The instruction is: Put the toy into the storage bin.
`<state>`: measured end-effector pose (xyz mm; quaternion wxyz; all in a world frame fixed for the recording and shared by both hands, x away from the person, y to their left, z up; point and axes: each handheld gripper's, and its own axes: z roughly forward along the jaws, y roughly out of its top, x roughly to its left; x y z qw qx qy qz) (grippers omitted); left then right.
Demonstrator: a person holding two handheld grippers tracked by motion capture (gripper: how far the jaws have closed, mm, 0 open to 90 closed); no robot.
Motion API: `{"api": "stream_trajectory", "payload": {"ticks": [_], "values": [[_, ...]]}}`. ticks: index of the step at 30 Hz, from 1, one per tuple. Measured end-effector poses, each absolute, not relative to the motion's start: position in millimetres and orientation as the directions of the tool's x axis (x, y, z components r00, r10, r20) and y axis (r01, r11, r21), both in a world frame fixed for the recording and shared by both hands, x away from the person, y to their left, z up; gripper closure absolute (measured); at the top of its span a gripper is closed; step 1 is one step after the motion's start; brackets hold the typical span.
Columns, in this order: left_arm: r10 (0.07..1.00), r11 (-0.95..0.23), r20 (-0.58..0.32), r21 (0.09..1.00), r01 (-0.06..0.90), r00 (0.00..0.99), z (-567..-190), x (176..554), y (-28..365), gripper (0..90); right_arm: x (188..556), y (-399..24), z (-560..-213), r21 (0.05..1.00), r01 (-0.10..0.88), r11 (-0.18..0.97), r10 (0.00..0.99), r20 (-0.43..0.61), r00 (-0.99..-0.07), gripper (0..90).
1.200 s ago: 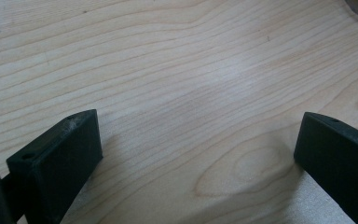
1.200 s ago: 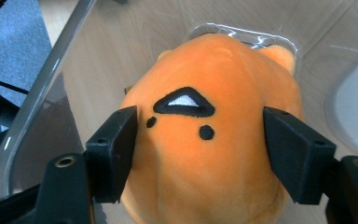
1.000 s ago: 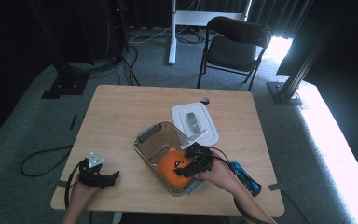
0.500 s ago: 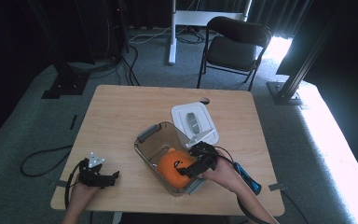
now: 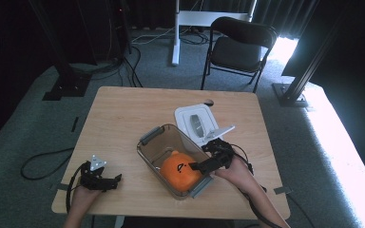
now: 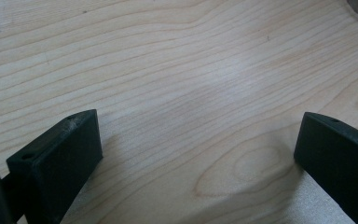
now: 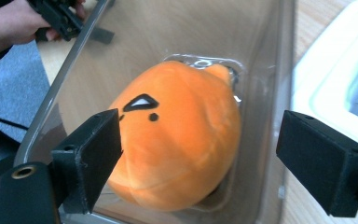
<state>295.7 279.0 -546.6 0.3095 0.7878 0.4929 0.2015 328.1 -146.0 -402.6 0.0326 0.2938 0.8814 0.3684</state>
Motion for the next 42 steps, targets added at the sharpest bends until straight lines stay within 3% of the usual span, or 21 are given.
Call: {"api": "stream_trajectory", "payload": {"ticks": [28,42], "values": [[0.901,-0.323,0.013,0.686,0.652,0.433,-546.6,295.6,279.1,1.2,327.5,-208.0,-402.1,0.718,0.562,0.411,0.679,0.171,-0.714,13.4],[0.901,-0.325,0.014,0.685,0.652,0.435,-546.5,295.6,279.2,1.2,316.7,-244.7,-425.7,0.719,0.601,0.348,0.745,0.177,-0.643,13.4]]}}
